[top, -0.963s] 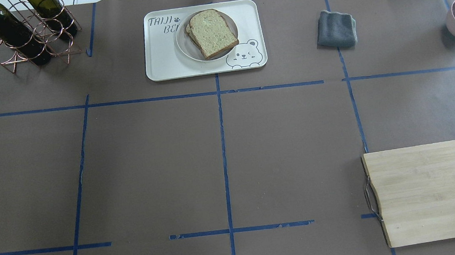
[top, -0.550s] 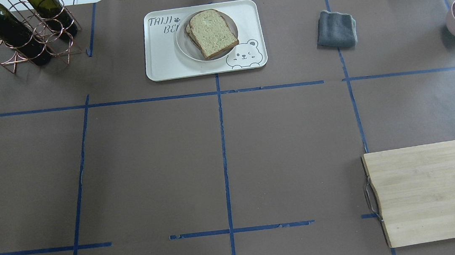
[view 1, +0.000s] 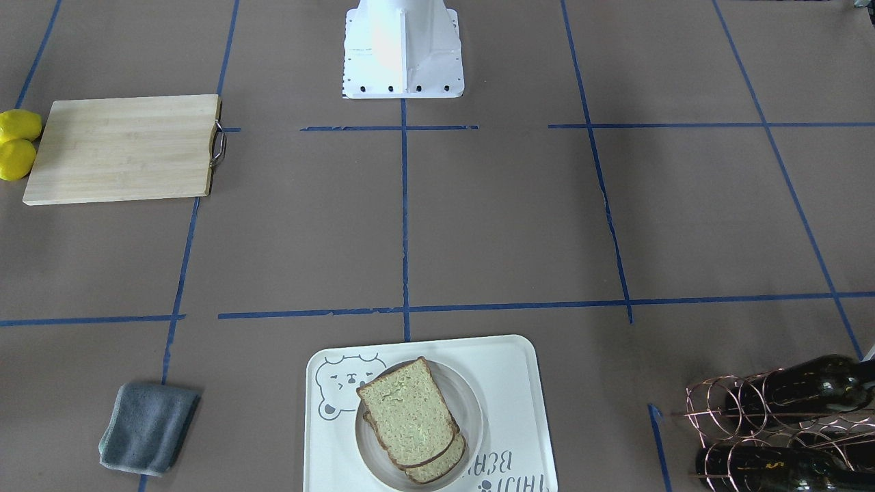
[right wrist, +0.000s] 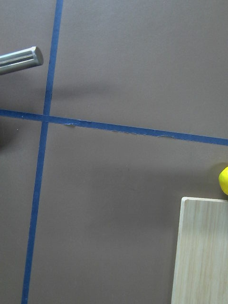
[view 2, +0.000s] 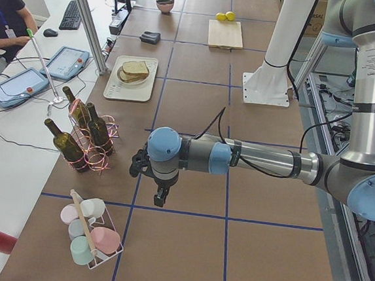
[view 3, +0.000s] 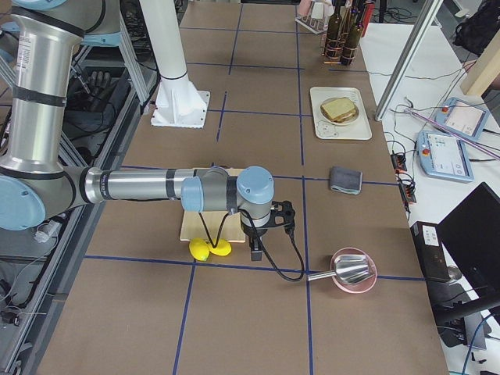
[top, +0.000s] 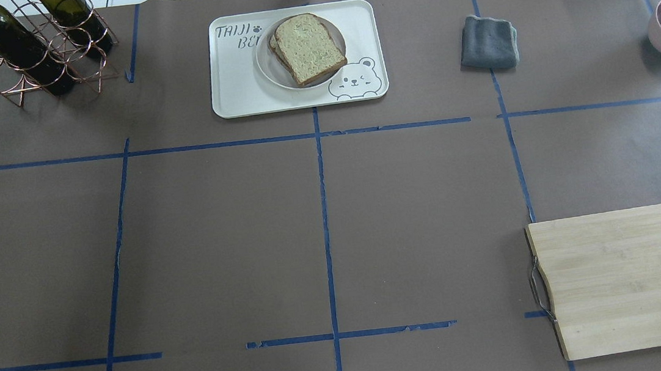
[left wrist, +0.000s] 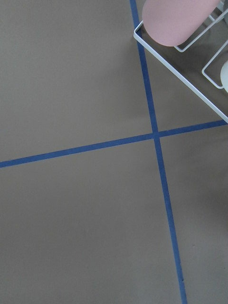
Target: Make sandwich and place on tray
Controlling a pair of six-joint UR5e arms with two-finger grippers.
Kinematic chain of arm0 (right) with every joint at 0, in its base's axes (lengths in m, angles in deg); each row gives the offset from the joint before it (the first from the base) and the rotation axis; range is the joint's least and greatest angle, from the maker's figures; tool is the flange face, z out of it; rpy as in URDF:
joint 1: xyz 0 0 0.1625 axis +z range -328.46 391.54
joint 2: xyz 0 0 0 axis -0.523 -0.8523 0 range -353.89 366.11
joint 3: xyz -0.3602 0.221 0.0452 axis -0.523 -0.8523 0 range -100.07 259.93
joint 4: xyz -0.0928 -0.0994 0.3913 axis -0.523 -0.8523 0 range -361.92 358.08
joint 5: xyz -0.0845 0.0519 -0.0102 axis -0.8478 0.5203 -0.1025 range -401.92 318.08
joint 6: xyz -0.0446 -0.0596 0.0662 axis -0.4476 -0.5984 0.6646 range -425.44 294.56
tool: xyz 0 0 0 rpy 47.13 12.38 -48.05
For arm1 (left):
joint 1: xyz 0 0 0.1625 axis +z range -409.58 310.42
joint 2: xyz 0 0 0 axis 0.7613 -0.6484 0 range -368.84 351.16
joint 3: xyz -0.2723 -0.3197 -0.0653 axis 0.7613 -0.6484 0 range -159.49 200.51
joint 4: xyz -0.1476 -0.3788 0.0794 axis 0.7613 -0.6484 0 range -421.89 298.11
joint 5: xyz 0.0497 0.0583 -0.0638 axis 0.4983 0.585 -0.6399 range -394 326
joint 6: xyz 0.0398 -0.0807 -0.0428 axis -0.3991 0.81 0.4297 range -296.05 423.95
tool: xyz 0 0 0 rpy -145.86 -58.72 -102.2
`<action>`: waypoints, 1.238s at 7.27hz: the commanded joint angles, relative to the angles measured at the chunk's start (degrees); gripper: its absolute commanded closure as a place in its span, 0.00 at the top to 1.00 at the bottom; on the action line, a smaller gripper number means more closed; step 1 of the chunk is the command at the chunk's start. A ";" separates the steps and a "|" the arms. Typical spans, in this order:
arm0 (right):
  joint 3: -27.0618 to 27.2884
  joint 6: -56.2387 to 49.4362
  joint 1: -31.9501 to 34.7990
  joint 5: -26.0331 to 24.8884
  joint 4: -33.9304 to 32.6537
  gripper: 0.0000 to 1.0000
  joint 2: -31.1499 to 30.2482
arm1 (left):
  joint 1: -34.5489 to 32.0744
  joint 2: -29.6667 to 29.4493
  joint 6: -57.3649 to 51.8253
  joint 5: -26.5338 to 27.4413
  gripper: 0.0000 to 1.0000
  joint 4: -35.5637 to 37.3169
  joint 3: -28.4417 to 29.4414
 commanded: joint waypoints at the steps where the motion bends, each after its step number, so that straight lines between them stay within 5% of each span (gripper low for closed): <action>1: -1.36 0.28 -0.01 0.02 0.03 1.00 0.00 | -0.04 -0.13 -0.01 2.41 1.00 -0.44 0.73; 9: -2.33 5.03 -2.29 -0.16 0.29 1.00 0.17 | -0.13 0.05 0.17 2.51 1.00 1.50 -0.33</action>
